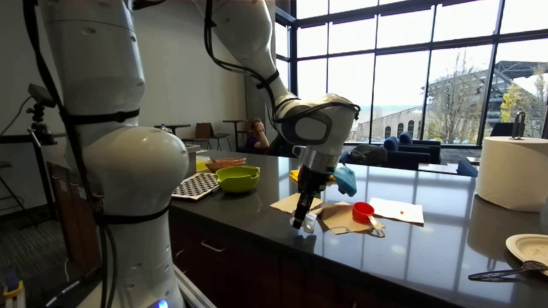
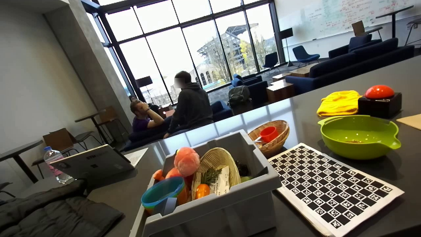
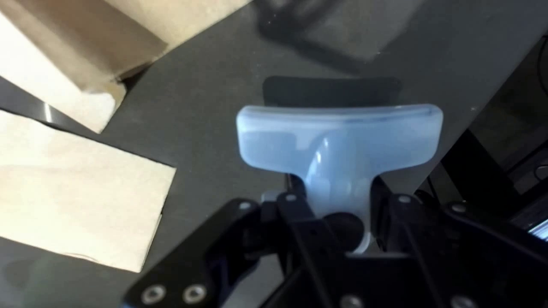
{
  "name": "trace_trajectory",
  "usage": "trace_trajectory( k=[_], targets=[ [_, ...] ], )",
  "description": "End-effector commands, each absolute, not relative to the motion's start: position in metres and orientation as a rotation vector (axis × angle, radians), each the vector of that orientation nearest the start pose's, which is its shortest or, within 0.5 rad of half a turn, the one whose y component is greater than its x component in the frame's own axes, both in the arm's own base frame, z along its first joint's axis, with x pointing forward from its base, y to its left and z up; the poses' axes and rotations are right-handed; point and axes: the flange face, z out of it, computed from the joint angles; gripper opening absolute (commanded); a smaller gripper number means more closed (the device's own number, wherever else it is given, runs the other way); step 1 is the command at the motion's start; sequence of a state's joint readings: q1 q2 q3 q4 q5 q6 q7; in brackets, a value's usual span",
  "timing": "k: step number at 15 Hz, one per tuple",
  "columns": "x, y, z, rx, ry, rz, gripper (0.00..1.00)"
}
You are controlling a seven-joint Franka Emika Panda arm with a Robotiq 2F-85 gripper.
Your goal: Move the white clip to the right.
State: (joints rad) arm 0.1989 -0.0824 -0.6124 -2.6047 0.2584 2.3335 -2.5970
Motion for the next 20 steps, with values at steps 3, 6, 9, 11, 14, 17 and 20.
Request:
trace_trajectory(
  k=[3,6,9,11,14,17,20],
  targets=[
    [0.38,-0.157,0.259,1.854,2.801,0.367,0.11],
    [0.38,-0.158,0.256,1.869,2.803,0.363,0.62],
    [0.38,-0.159,0.255,1.875,2.803,0.363,0.77],
    [0.38,-0.159,0.254,1.877,2.803,0.359,0.91],
    [0.379,-0.162,0.253,1.879,2.8,0.35,1.0],
    [0.378,-0.168,0.253,1.896,2.774,0.344,1.0],
    [0.371,-0.172,0.273,1.907,2.721,0.308,0.95]
  ],
)
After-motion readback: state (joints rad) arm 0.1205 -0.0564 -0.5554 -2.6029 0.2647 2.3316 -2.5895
